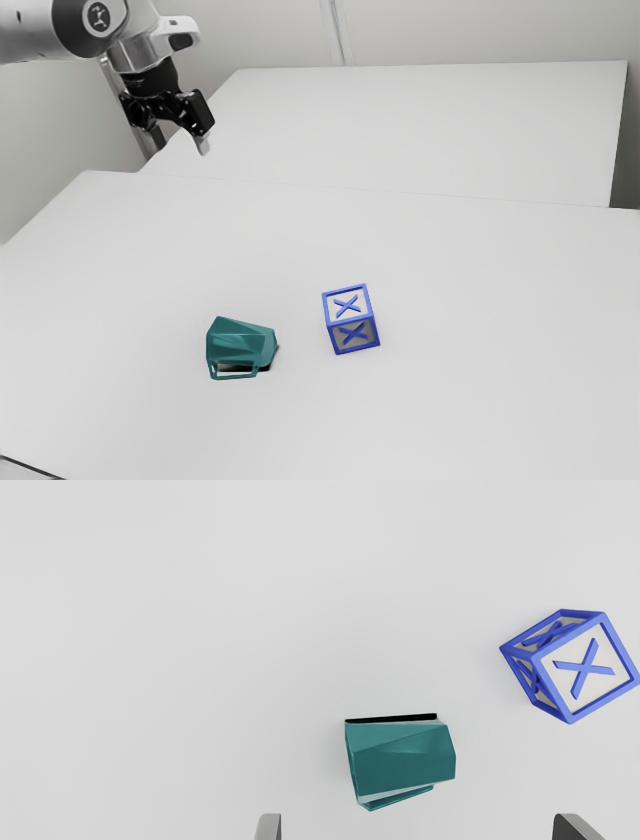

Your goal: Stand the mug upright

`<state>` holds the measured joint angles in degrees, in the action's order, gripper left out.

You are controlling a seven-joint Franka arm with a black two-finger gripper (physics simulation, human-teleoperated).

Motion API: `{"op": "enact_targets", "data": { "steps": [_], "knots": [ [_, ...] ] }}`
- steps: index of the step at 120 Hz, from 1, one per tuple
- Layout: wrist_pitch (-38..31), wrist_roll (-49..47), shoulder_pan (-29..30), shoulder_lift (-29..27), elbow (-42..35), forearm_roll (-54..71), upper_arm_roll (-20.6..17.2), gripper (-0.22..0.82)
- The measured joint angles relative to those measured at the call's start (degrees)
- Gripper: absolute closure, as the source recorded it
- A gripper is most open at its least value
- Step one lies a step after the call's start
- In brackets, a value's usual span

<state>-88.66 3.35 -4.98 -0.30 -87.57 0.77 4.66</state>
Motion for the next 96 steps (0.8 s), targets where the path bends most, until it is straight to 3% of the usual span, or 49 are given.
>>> {"op": "enact_targets", "data": {
  "steps": [49,70,96],
  "knots": [
    [0.0,0.1,0.8,-5.0,-5.9,-0.2,0.0,0.01],
    [-1.2,1.0,5.5,-8.7,-12.0,-1.8,-0.1,0.01],
    [-7.8,4.7,10.1,-13.3,-23.6,-9.9,0.4,0.01]
  ]
}}
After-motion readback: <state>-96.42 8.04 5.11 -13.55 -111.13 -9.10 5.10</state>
